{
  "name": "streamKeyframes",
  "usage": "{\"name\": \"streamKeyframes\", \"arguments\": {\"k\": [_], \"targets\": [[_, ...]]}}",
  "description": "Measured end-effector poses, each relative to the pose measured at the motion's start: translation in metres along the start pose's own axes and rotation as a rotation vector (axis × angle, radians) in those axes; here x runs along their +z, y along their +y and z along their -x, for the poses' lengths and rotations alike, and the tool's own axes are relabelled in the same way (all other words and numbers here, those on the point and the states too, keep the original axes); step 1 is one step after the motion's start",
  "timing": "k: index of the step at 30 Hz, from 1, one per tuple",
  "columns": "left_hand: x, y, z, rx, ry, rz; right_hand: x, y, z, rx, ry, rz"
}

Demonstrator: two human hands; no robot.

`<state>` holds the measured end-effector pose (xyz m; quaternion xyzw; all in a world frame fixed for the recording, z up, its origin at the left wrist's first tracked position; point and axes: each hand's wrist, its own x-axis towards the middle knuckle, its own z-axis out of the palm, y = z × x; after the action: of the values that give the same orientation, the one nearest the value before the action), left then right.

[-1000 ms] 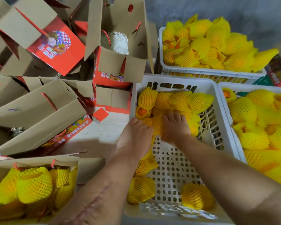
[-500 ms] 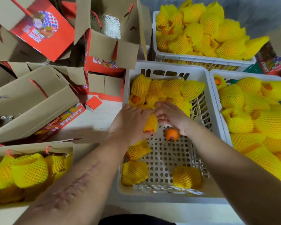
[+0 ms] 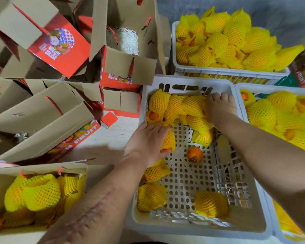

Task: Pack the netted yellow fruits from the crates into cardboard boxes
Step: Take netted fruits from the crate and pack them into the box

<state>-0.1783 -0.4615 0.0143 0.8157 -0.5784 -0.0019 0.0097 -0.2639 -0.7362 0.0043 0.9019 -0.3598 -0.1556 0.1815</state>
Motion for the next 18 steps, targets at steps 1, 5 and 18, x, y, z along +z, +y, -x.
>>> {"name": "streamKeyframes", "arguments": {"k": [1,5,18], "targets": [[0.000,0.000,0.000,-0.004,0.002,0.007,-0.001,0.001,0.003,0.016,0.009,0.006],[0.003,0.001,0.002,-0.018,0.028,0.051,-0.014,0.009,0.027,0.092,0.047,-0.102],[-0.012,-0.002,0.042,-0.081,0.360,0.923,-0.056,-0.065,0.189,0.233,0.063,-1.678]]}}
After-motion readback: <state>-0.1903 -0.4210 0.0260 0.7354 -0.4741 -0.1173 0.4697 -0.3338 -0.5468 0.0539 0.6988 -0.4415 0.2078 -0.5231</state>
